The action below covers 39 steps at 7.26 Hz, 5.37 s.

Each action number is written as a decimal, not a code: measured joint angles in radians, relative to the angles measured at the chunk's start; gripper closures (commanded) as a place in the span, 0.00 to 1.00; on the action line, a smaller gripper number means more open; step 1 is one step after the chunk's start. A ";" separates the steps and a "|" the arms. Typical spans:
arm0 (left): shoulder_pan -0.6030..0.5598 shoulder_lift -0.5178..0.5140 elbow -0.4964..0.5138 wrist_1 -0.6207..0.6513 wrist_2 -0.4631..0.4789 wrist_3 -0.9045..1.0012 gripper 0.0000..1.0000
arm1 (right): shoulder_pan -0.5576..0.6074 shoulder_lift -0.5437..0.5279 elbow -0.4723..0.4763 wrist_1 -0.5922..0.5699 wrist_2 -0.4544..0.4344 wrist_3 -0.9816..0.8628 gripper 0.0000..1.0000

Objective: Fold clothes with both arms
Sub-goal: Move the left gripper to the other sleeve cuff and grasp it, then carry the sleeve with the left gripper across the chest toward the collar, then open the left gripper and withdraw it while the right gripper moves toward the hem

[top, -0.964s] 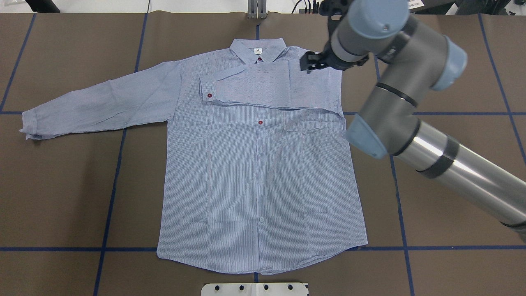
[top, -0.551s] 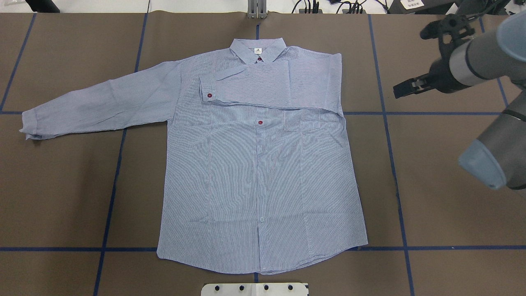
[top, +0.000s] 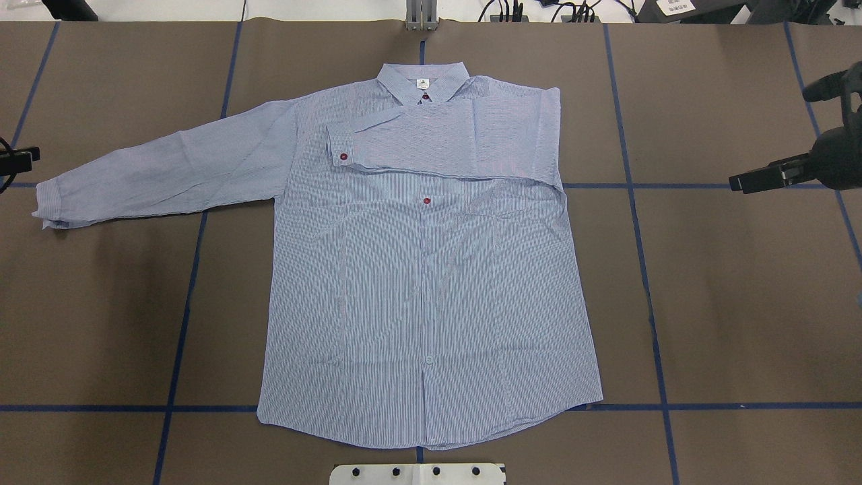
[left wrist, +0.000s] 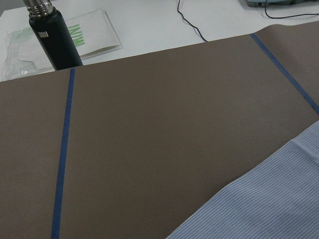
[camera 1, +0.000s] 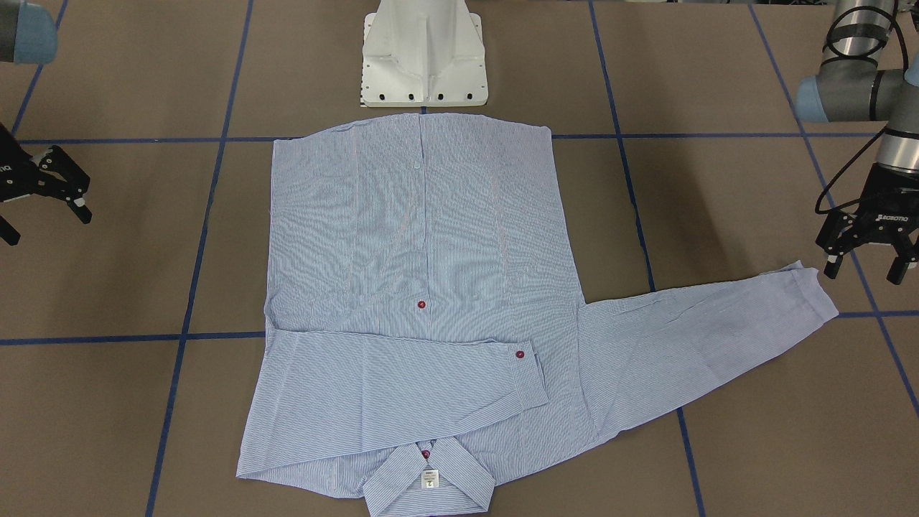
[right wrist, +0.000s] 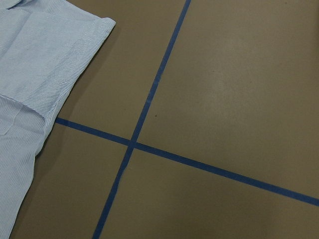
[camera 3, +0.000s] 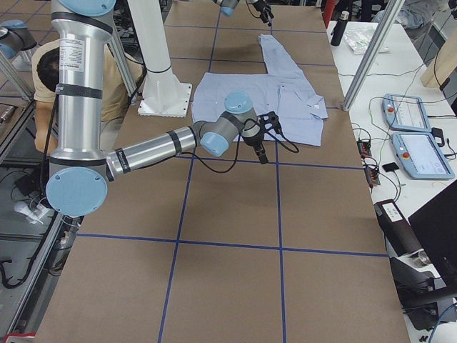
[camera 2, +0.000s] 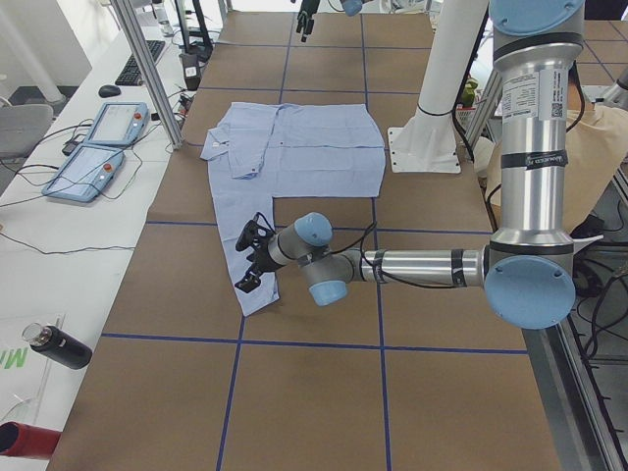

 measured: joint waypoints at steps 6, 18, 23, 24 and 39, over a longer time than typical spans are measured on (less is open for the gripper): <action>0.148 0.025 0.102 -0.102 0.031 -0.086 0.40 | 0.001 0.009 0.000 0.009 0.003 0.001 0.00; 0.138 -0.204 -0.210 0.416 -0.037 -0.081 1.00 | 0.001 0.013 -0.002 0.010 -0.001 0.003 0.00; 0.228 -0.858 -0.048 1.031 -0.034 -0.207 1.00 | 0.000 0.015 -0.010 0.010 -0.002 0.004 0.00; 0.242 -0.959 0.043 1.039 -0.033 -0.262 1.00 | 0.000 0.018 -0.013 0.010 -0.002 0.004 0.00; 0.460 -1.124 0.150 0.939 0.087 -0.533 0.00 | -0.033 0.054 -0.029 0.045 -0.007 0.184 0.00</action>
